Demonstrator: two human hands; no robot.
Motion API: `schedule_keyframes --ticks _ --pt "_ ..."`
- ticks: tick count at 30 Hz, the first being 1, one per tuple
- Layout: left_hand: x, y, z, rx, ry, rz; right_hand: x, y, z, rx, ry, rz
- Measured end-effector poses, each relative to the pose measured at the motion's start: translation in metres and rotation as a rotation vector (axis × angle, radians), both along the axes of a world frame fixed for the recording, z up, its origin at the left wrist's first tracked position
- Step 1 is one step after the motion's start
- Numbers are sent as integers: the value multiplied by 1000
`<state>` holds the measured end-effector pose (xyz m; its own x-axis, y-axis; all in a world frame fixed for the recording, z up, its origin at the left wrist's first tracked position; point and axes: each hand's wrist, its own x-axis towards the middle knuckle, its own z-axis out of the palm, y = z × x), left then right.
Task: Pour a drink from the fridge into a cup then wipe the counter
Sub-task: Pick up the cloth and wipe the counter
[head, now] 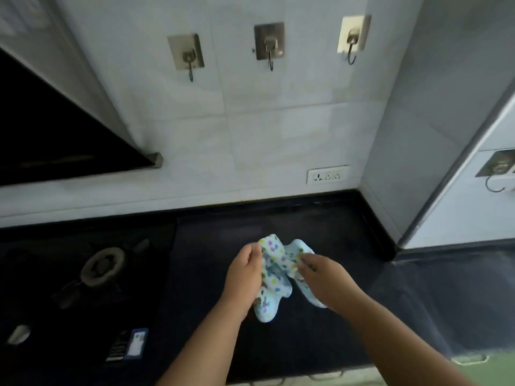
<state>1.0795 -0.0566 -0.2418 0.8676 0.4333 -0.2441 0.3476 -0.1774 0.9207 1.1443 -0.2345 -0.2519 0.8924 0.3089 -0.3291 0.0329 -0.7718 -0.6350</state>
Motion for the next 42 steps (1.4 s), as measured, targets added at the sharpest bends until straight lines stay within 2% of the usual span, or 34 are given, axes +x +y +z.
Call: schedule_keyframes --ticks 3,6,10,13,15,17,21,23,26,30,35,38,42 --pt "-1 1 49 28 -116 -29 -6 -8 45 139 -47 -17" --pt "3 -4 99 169 -235 -120 -7 -7 94 290 -113 -57" --pt "0 -18 156 310 -312 -256 -14 7 142 518 -14 -85" --pt "-3 -19 186 293 -407 -238 -13 11 161 727 128 -109" --pt "-6 -15 200 258 -460 -202 -8 10 168 799 137 -112" --pt "-9 -9 207 236 -478 -207 -6 9 175 822 128 -124" --pt "-10 -1 209 231 -493 -204 0 8 183 829 212 13" --pt "-7 3 205 257 -497 -177 2 11 183 804 132 -46" --pt "2 15 196 393 -494 -140 4 13 188 727 -22 -105" --pt "3 27 199 521 -451 -67 1 11 204 810 -16 -79" --pt "-2 28 187 211 -346 -11 -6 22 226 751 -134 -24" --pt "-2 26 166 -14 -172 -59 -10 26 234 744 -207 -2" --pt "-6 20 139 -106 82 -163 -14 27 240 785 -196 -7"
